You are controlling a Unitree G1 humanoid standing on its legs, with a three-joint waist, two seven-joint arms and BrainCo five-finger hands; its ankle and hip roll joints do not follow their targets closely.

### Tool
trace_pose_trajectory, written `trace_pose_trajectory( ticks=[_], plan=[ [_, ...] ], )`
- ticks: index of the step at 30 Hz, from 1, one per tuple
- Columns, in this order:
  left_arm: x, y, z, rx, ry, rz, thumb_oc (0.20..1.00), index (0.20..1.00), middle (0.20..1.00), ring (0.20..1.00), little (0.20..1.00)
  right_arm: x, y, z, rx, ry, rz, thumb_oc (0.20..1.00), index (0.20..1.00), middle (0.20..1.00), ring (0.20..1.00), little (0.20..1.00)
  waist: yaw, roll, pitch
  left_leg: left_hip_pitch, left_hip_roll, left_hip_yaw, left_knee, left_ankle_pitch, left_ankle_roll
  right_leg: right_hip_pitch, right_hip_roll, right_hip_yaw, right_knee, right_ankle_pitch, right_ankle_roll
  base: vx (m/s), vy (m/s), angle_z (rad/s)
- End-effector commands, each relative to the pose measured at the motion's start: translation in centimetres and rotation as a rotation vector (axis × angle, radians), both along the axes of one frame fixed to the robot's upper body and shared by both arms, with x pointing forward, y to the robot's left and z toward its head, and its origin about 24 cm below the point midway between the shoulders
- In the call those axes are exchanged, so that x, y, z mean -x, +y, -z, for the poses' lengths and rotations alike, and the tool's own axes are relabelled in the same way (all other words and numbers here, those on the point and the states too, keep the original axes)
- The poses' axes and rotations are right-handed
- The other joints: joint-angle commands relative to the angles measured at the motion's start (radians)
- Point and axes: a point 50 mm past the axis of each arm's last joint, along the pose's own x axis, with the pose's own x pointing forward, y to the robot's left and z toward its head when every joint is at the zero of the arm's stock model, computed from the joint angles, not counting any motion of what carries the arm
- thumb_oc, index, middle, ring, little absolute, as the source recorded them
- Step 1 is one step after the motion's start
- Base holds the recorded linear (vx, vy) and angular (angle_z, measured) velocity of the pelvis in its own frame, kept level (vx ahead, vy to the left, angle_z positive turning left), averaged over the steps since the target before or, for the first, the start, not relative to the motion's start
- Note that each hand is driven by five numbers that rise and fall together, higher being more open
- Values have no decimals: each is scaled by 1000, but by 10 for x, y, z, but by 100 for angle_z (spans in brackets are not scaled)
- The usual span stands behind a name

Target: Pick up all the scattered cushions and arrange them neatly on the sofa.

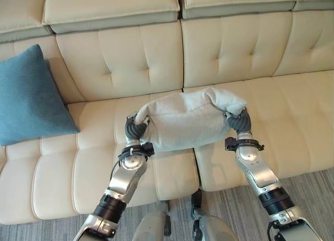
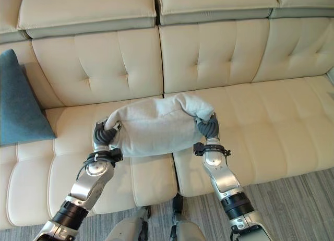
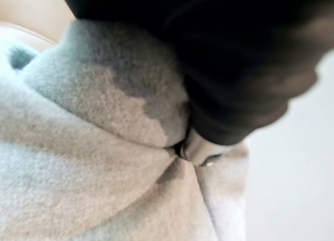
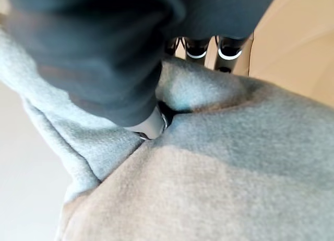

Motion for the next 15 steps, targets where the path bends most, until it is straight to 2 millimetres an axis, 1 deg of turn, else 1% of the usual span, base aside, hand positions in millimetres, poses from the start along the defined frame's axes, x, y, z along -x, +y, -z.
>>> trace_pose_trajectory(
  ticks=[1,2,3,4,5,6,7,8,9,10,11,13,14,15],
  plan=[
    [-22,-16,-39,-27,-178,13,200,200,200,200,200,-13,23,-27,-15,-116,-55,200,200,200,200,200,5,-32,3,84,41,6,-4,-143,-81,23,-32,-17,-3,-141,69,34,-1,-1],
    [-26,-17,-36,-48,-158,5,200,200,200,200,200,-18,22,-22,10,-85,-37,200,200,200,200,200,6,-35,1,82,41,6,-4,-143,-82,22,-32,-18,-3,-141,69,0,0,0],
    [-27,-18,-37,-48,-160,4,253,253,253,253,253,-18,22,-22,10,-86,-37,200,200,200,200,200,5,-35,1,82,40,5,-4,-143,-82,22,-32,-18,-3,-141,69,0,0,0],
    [-44,-21,-37,-108,-117,-7,740,740,740,740,740,-35,16,-16,37,-14,6,564,564,564,564,564,6,-41,0,76,42,5,-4,-139,-85,15,-32,-21,-3,-137,70,0,0,0],
    [-44,-21,-37,-107,-118,-7,1000,1000,1000,1000,1000,-35,16,-16,37,-14,6,1000,1000,1000,1000,1000,6,-40,1,76,42,5,-4,-139,-85,15,-32,-21,-3,-137,70,0,0,0],
    [-72,-25,-49,-116,-65,19,1000,1000,1000,1000,1000,-64,7,-30,33,52,47,1000,1000,1000,1000,1000,4,-43,-4,67,44,6,-4,-131,-92,2,-32,-22,-3,-126,72,-47,-4,2],
    [-83,-22,-55,-57,-40,8,1000,1000,1000,1000,1000,-73,5,-31,-65,97,73,1000,1000,1000,1000,1000,4,-42,3,64,44,6,-4,-128,-94,-3,-32,-19,-3,-121,74,-62,-1,0],
    [-94,-14,-62,-67,-14,-7,1000,1000,1000,1000,1000,-80,-2,-27,-115,157,110,1000,1000,1000,1000,1000,3,-41,0,59,45,7,-4,-125,-97,-10,-31,-18,-3,-117,77,-48,13,-4],
    [-101,-2,-66,-30,21,-22,1000,1000,1000,1000,1000,-86,-15,-30,-97,200,159,1000,1000,1000,1000,1000,2,-39,-9,57,45,8,-4,-123,-100,-13,-31,-18,-3,-113,80,-30,10,-7],
    [-102,-2,-69,-29,16,-21,1000,1000,1000,1000,1000,-87,-15,-32,-98,195,158,1000,1000,1000,1000,1000,2,-39,-5,56,45,8,-4,-123,-100,-15,-31,-17,-3,-112,80,-29,25,-4],
    [-107,12,-77,57,11,-41,1000,1000,1000,1000,1000,-90,-29,-41,-68,192,217,1000,1000,1000,1000,1000,4,-31,-12,52,46,9,-4,-121,-103,-20,-32,-17,-3,-107,84,-19,31,-3],
    [-108,33,-86,68,-9,-88,1000,1000,1000,1000,1000,-88,-48,-44,-55,186,257,1000,1000,1000,1000,1000,2,-26,-25,55,46,10,-4,-124,-107,-20,-34,-18,-3,-108,88,-5,21,-1],
    [-108,33,-87,68,-9,-87,1000,1000,1000,1000,1000,-88,-48,-45,-55,185,257,1000,1000,1000,1000,1000,2,-25,-25,55,46,10,-4,-124,-107,-20,-34,-18,-3,-108,88,0,0,0],
    [-108,43,-87,80,-10,-107,1000,1000,1000,1000,1000,-87,-59,-45,-53,190,274,1000,1000,1000,1000,1000,1,-24,-32,58,45,10,-4,-126,-108,-19,-34,-20,-3,-109,90,0,0,0]
  ],
)
